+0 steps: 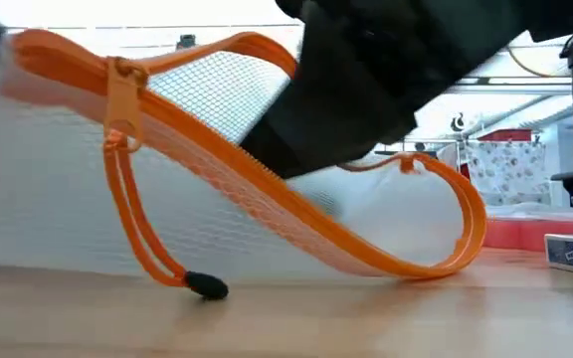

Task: Unpack backpack
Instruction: Remove the black pen from the orange zip bag

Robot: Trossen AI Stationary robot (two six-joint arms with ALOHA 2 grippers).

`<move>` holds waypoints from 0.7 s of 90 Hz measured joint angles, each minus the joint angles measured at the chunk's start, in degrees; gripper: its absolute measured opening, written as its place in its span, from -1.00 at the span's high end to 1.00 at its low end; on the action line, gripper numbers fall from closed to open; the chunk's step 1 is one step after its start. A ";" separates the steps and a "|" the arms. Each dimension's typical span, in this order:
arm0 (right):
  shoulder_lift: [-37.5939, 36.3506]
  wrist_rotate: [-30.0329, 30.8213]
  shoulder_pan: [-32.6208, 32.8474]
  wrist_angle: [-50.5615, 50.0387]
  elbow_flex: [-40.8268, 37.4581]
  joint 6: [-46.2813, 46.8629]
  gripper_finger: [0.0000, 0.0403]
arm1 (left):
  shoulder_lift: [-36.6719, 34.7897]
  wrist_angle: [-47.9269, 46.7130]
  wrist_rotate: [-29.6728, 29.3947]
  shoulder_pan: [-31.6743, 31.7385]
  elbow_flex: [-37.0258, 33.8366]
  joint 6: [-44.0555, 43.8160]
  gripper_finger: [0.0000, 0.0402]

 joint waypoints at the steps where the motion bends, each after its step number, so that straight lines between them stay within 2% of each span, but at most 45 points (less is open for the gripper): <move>1: 0.00 0.06 -0.08 0.01 0.00 0.21 -0.07 | 0.00 0.23 0.01 -0.06 -0.41 -0.24 -0.20; 14: 0.00 0.22 -1.37 0.33 0.00 -0.40 -0.07 | 0.00 0.48 0.17 -0.19 -4.12 -2.88 -0.20; 27: 0.00 0.12 -2.33 0.37 0.00 -2.55 -0.07 | 0.00 0.70 -0.03 0.86 -4.76 -2.77 -0.20; 63: 0.86 -3.13 -4.45 -0.80 0.00 -3.98 -0.07 | 0.00 3.15 -0.99 4.06 -4.76 3.51 -0.20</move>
